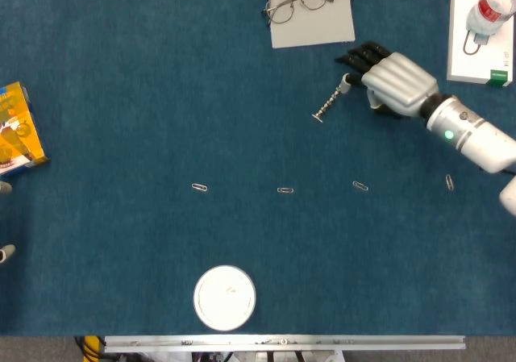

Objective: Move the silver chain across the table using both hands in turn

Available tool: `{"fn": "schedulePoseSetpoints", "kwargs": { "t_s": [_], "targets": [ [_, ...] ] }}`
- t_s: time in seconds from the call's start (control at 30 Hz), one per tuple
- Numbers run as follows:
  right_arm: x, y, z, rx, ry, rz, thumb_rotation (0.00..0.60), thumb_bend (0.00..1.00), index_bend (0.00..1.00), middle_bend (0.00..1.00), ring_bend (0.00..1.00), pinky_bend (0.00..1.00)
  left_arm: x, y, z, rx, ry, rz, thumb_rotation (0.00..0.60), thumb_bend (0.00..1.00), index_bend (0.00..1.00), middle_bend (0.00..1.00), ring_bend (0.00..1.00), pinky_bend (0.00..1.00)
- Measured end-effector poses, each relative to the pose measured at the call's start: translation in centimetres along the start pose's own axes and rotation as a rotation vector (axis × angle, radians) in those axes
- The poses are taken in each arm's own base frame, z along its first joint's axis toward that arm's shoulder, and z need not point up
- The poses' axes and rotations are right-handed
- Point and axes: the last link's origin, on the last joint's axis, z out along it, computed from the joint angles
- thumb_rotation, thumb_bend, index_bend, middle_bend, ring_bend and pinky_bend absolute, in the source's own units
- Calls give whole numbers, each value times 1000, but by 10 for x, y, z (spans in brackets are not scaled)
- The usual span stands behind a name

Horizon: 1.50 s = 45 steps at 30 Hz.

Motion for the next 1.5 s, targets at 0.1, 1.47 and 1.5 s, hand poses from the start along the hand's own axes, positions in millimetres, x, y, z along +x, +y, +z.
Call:
{"fn": "schedulePoseSetpoints", "kwargs": {
  "t_s": [0.1, 1.47, 1.5],
  "targets": [
    [4, -1, 0, -8, 12, -3, 600, 730, 385, 96, 0, 40, -1, -1, -1, 3, -1, -3, 600, 104, 253, 0, 0, 0],
    [10, -25, 50, -35, -38, -221, 600, 280, 450, 95, 0, 40, -6, -17, -1, 33, -7, -43, 600, 104, 253, 0, 0, 0],
    [9, -25, 51, -36, -38, -221, 600, 280, 450, 95, 0, 40, -6, -17, -1, 33, -8, -44, 600, 104, 253, 0, 0, 0]
  ]
}}
